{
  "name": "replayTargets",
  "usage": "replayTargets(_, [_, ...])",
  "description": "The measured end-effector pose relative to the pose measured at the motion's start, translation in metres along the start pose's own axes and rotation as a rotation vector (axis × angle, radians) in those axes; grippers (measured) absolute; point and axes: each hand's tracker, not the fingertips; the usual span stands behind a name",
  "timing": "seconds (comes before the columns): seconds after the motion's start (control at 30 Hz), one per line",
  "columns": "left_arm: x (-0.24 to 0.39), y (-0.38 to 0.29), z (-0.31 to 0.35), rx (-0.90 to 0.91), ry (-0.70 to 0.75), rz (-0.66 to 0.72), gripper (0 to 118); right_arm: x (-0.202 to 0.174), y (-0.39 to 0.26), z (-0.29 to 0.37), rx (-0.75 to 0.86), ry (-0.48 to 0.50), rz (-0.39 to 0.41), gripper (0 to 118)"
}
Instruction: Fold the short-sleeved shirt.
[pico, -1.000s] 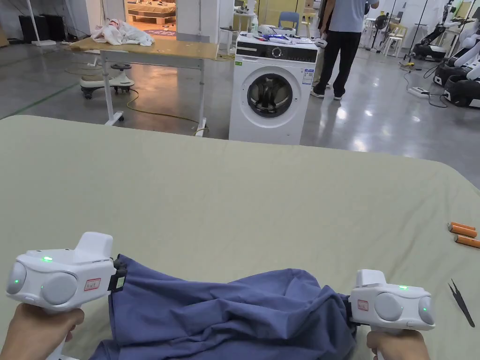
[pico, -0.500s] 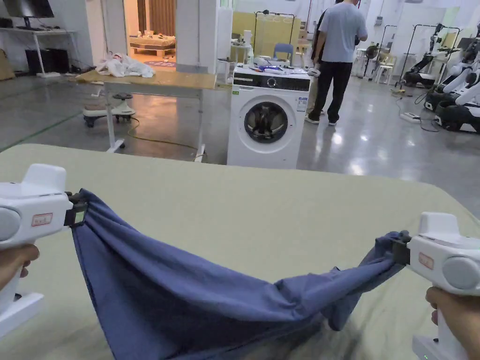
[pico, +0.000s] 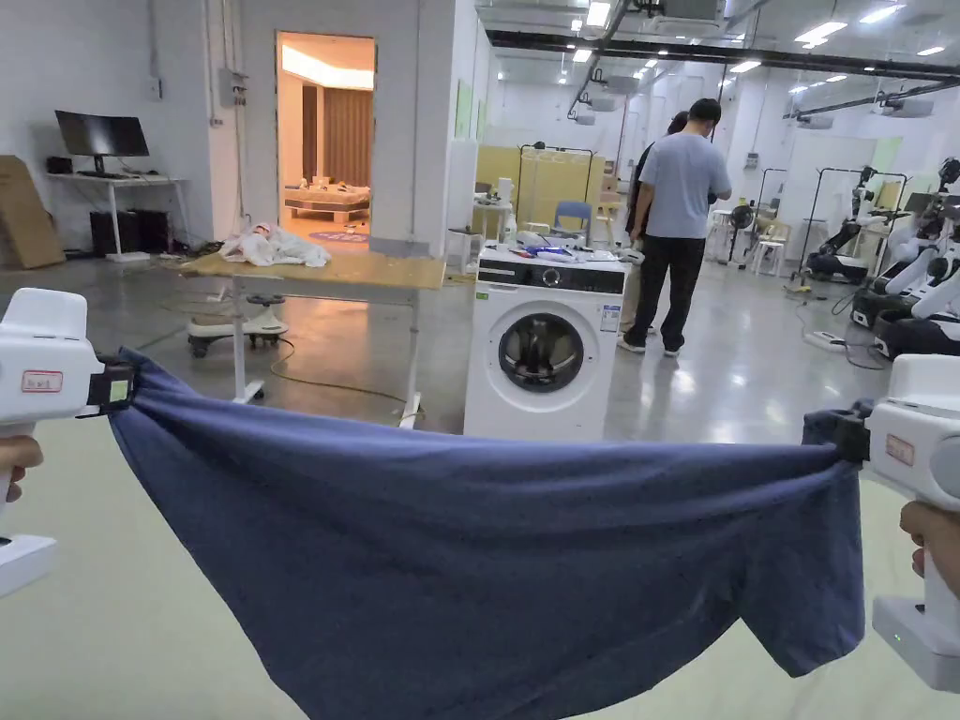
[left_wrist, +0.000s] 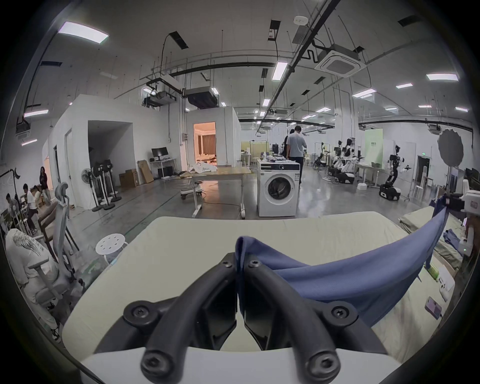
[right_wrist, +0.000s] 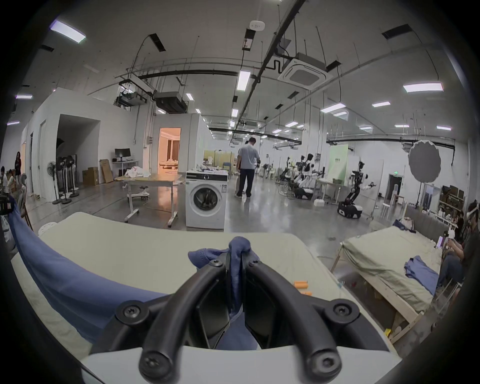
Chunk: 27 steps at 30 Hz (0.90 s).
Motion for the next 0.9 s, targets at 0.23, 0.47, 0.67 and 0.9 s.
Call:
replayTargets(0.23, [-0.007,0.036,-0.029,0.032,0.042,0.059,0,-0.006,0.049,-0.026,0.062,-0.019,0.018,6])
replayTargets(0.47, [0.001,0.034,-0.040,0.054,0.067,0.010,0,-0.004,0.048,-0.045,0.095,-0.030,0.054,6])
replayTargets(0.67, [0.005,-0.025,-0.038,0.027,0.046,0.006,0,0.001,-0.007,-0.041,0.032,-0.025,0.050,6])
replayTargets(0.9, [0.007,-0.143,-0.006,-0.058,0.007,0.058,0,0.003,-0.125,-0.010,-0.104,-0.027,0.049,6])
